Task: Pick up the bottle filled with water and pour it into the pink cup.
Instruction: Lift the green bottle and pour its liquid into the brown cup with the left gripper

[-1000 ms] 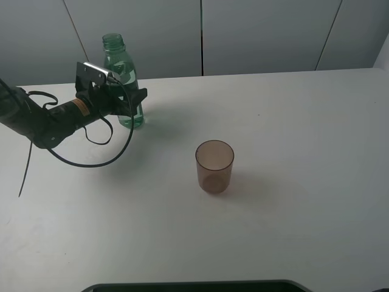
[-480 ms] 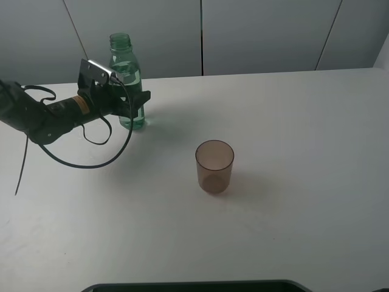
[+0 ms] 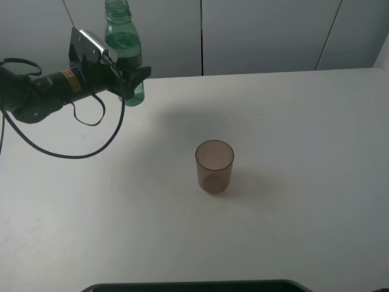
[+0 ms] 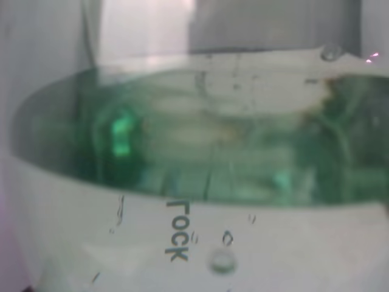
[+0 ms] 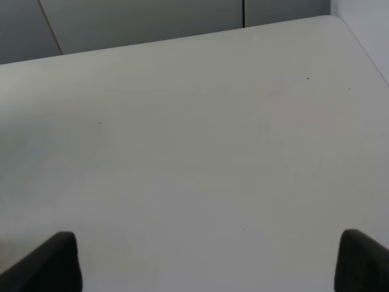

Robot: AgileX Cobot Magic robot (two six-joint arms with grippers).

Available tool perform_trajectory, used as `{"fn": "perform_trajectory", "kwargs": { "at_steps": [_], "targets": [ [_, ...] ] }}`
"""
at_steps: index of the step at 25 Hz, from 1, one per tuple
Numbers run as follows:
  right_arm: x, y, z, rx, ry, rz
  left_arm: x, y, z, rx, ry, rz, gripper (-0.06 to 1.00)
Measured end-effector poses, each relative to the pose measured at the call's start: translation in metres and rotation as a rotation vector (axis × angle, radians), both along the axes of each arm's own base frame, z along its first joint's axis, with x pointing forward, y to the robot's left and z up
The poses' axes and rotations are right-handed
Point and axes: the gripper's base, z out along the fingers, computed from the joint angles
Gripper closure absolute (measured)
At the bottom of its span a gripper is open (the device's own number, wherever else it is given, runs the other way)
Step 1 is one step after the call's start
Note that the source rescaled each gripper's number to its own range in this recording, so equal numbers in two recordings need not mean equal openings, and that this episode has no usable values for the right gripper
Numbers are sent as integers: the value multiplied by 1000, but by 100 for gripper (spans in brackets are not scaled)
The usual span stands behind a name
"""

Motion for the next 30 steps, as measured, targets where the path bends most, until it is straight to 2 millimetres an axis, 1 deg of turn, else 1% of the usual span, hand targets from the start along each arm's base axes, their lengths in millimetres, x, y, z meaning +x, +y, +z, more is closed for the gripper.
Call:
{"fn": "perform_trajectory", "kwargs": {
  "at_steps": [4, 9, 12, 22, 26, 30],
  "targets": [
    [0, 0, 0, 0, 0, 0, 1, -12, 6, 46, -58, -100, 94],
    [0, 0, 0, 0, 0, 0, 3, -27, 12, 108, -134, -146, 94],
    [0, 0, 0, 0, 0, 0, 1, -39, 11, 174, -167, -166, 94],
    [0, 0, 0, 0, 0, 0, -18, -77, 2, 382, -279, -270, 94],
    [0, 0, 0, 0, 0, 0, -26, -89, 0, 416, -321, -313, 94],
    [0, 0, 0, 0, 0, 0, -33, -96, -1, 438, -359, -364, 94]
  ]
}}
